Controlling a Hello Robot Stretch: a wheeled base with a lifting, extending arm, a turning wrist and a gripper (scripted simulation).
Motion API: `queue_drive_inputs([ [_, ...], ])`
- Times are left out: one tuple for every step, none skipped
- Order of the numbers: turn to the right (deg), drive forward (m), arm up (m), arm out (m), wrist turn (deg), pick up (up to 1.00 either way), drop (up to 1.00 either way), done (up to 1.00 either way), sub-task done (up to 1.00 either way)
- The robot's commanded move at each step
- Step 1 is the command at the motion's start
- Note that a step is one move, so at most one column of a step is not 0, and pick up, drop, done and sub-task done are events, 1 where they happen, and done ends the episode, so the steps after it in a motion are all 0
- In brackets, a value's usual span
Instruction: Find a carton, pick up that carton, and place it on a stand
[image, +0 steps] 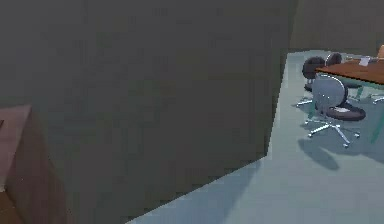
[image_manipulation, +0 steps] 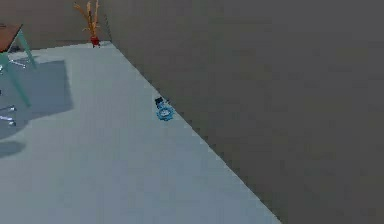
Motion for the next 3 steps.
queue_drive_inputs([
  [0.0, 0.1, 0.0, 0.0, 0.0, 0.0, 0.0, 0.0, 0.0],
  [36.0, 0.0, 0.0, 0.0, 0.0, 0.0, 0.0, 0.0, 0.0],
  [0.0, 1.0, 0.0, 0.0, 0.0, 0.0, 0.0, 0.0, 0.0],
])
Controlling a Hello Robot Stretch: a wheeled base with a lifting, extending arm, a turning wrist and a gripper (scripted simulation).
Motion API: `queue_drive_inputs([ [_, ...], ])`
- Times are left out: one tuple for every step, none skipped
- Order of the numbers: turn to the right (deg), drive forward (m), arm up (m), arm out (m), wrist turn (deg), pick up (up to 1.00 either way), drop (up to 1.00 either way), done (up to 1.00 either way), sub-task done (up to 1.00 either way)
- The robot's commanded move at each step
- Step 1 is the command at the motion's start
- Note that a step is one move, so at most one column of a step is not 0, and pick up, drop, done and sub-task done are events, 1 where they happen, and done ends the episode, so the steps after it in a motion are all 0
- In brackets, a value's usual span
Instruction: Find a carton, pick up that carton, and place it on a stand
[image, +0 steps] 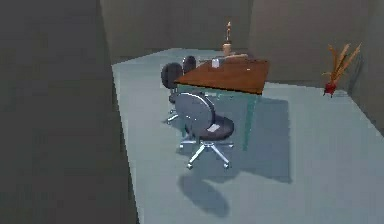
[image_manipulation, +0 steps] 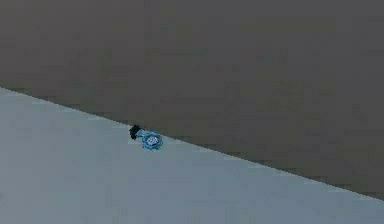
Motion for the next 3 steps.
queue_drive_inputs([
  [0.0, 1.0, 0.0, 0.0, 0.0, 0.0, 0.0, 0.0, 0.0],
  [0.0, 0.15, 0.0, 0.0, 0.0, 0.0, 0.0, 0.0, 0.0],
  [-45.0, 0.0, 0.0, 0.0, 0.0, 0.0, 0.0, 0.0, 0.0],
])
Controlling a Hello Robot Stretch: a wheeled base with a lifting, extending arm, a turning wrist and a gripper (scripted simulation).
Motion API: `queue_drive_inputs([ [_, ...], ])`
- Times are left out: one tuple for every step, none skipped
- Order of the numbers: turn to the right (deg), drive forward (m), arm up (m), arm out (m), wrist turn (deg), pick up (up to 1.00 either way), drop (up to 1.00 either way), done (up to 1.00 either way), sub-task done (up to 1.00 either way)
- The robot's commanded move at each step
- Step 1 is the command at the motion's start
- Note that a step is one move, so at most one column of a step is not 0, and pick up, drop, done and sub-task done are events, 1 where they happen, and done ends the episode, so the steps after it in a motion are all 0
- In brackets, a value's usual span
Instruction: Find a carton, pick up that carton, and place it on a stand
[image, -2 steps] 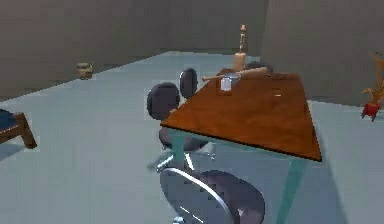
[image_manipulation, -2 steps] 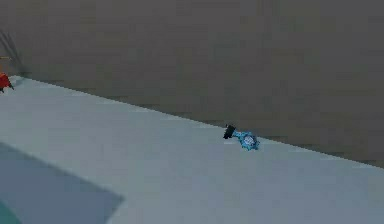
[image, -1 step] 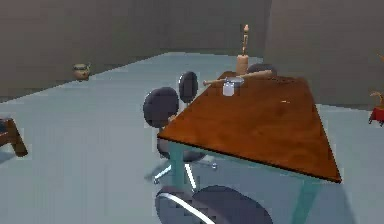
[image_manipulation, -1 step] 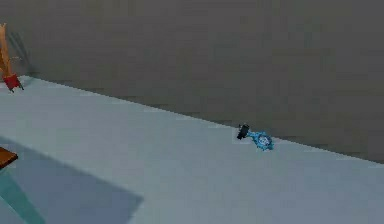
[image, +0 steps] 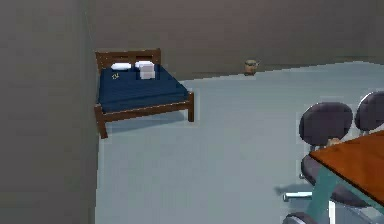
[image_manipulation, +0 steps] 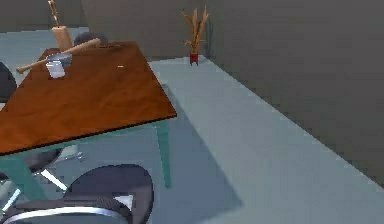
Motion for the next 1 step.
queue_drive_inputs([
  [-21.0, 0.0, 0.0, 0.0, 0.0, 0.0, 0.0, 0.0, 0.0],
])
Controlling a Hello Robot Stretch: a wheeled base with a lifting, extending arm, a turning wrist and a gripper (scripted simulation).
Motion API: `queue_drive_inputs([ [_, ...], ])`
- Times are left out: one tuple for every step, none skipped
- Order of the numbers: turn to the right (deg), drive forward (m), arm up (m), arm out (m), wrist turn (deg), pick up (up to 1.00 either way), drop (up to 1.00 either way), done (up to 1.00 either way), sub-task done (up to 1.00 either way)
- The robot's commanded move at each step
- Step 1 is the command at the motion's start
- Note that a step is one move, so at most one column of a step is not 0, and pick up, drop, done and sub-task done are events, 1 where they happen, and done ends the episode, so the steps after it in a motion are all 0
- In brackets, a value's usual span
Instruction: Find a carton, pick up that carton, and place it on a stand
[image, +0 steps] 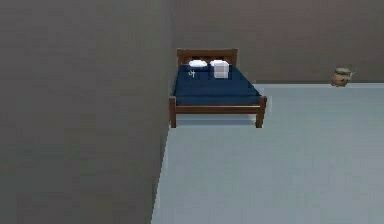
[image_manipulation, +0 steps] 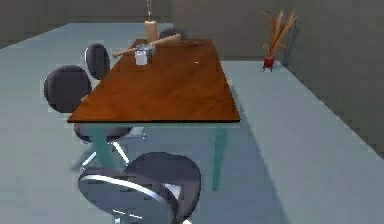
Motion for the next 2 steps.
queue_drive_inputs([
  [0.0, 0.3, 0.0, 0.0, 0.0, 0.0, 0.0, 0.0, 0.0],
  [3.0, 0.0, 0.0, 0.0, 0.0, 0.0, 0.0, 0.0, 0.0],
])
